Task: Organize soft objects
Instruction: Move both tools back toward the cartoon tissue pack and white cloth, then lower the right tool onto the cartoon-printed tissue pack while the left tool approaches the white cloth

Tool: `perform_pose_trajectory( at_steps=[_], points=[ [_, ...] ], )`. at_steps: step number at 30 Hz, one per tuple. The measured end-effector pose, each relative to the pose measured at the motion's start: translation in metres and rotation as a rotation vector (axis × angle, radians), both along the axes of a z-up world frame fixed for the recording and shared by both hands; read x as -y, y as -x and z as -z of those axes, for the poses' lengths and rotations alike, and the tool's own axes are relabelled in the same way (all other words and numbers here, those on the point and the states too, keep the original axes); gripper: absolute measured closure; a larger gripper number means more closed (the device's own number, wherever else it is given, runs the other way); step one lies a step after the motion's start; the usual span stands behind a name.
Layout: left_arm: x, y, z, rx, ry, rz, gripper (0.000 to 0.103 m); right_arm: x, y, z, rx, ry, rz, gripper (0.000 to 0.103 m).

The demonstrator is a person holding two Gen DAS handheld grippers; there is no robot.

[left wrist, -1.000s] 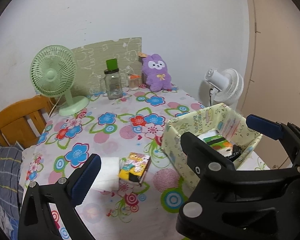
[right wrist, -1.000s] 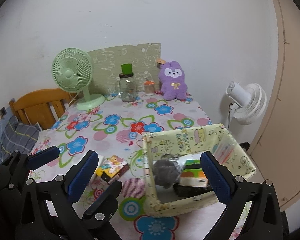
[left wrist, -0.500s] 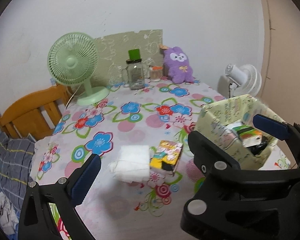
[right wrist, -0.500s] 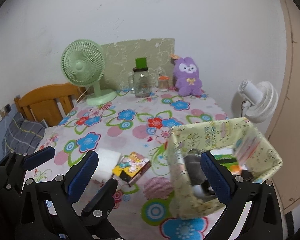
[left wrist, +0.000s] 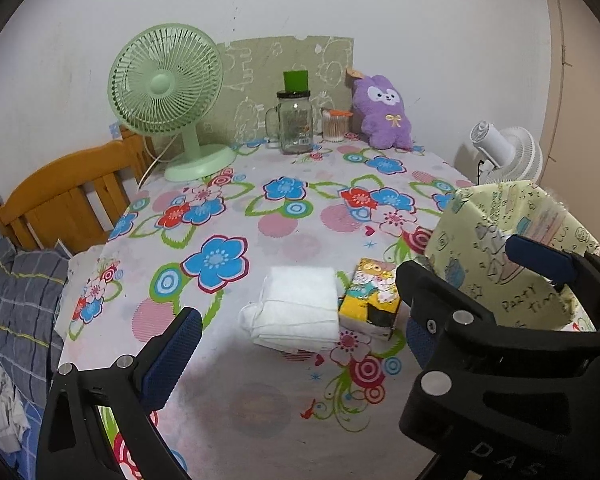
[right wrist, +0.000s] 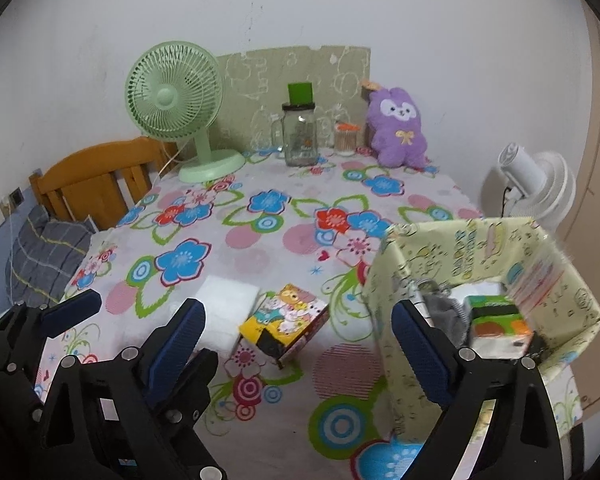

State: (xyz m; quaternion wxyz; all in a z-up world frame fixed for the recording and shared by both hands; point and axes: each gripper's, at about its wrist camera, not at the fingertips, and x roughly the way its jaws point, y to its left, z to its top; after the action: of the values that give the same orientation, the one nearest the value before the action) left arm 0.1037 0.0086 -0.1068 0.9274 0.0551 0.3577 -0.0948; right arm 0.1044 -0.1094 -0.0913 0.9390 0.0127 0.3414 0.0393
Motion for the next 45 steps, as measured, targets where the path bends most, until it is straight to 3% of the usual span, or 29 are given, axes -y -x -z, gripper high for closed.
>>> perform_pose_trajectory(
  at_steps=[12,29,39,45],
  points=[
    [-0.014,-0.024,0.028,-0.081,-0.001,-0.027,0.0,-0.019,-0.024,0.024,-0.067,0.042,-0.025,0.015],
    [-0.008,-0.049,0.055,-0.159,-0.023,-0.007,0.001,-0.019,-0.06,0.064,-0.233,-0.014,0.022,0.025],
    [-0.007,-0.061,0.065,-0.19,-0.026,-0.012,0.0,-0.022,-0.078,0.079,-0.276,-0.013,0.031,0.026],
    [-0.007,-0.067,0.07,-0.207,-0.023,-0.026,0.001,-0.022,-0.081,0.082,-0.272,-0.009,0.019,0.034]
  ],
)
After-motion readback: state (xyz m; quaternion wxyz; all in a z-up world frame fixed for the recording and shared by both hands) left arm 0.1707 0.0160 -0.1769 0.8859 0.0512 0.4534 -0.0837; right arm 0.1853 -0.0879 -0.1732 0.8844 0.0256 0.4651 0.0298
